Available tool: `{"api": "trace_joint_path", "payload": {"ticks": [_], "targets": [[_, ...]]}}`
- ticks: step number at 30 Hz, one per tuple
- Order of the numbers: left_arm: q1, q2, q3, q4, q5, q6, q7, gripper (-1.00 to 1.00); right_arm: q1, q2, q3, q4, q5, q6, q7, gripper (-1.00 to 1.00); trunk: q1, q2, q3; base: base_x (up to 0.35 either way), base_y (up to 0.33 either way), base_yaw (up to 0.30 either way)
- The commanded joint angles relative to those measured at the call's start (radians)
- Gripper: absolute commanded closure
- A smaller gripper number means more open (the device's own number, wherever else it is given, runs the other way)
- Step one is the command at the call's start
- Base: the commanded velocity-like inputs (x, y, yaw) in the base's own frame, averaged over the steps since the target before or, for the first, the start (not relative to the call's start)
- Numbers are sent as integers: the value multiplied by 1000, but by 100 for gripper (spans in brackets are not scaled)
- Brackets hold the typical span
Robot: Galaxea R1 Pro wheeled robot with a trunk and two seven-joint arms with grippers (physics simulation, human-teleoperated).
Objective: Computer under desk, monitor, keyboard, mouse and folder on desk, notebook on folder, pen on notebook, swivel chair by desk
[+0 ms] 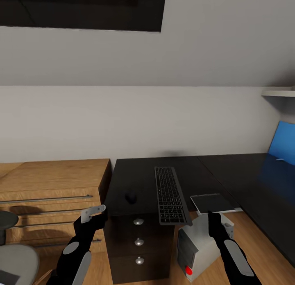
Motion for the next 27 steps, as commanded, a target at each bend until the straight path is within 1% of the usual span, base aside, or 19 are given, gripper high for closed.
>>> {"api": "trace_joint_path", "payload": {"ticks": [1,27], "targets": [[-1,0,-2,-1,11,3,9,-100,-1,1,-3,-1,-11,3,3,100,-4,7,2,0,0,0],[-1,1,-2,2,9,3,9,-100,-1,1,-3,-5,-11,2,0,100,-4,7,2,0,0,0]]}}
